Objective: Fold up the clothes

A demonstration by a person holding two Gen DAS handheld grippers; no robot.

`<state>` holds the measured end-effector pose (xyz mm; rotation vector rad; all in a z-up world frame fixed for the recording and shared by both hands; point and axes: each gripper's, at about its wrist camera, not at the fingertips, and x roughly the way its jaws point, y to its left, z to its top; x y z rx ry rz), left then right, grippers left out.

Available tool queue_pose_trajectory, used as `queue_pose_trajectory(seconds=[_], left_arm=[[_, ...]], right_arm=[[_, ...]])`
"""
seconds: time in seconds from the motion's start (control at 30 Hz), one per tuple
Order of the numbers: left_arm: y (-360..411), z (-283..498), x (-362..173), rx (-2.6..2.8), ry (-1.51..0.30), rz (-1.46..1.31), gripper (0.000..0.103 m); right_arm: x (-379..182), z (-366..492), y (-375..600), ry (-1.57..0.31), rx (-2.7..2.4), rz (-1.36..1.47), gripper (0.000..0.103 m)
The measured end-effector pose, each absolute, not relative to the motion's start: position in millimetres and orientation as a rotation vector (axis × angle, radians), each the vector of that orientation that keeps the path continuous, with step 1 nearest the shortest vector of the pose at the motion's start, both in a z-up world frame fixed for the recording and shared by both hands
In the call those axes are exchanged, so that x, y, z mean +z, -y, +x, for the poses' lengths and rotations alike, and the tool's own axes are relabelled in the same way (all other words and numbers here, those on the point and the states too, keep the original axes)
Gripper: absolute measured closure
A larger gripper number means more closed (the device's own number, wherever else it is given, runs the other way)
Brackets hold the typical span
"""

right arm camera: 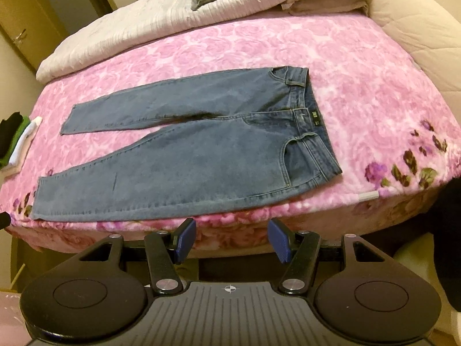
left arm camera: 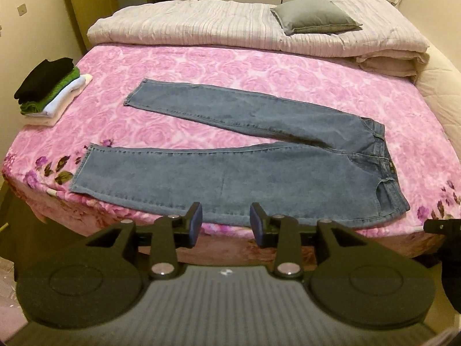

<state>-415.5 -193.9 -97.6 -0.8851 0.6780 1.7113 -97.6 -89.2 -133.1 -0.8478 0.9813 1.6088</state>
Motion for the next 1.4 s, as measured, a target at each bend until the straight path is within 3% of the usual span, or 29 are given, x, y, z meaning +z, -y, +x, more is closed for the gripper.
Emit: queue_pose_trajectory(seconds=[1.4], left_arm=[[264, -419, -103, 1.815, -0.714, -0.912, 0.07]], right_arm=[[-126, -116, 137, -0.923, 1.719, -0.948, 0.044]])
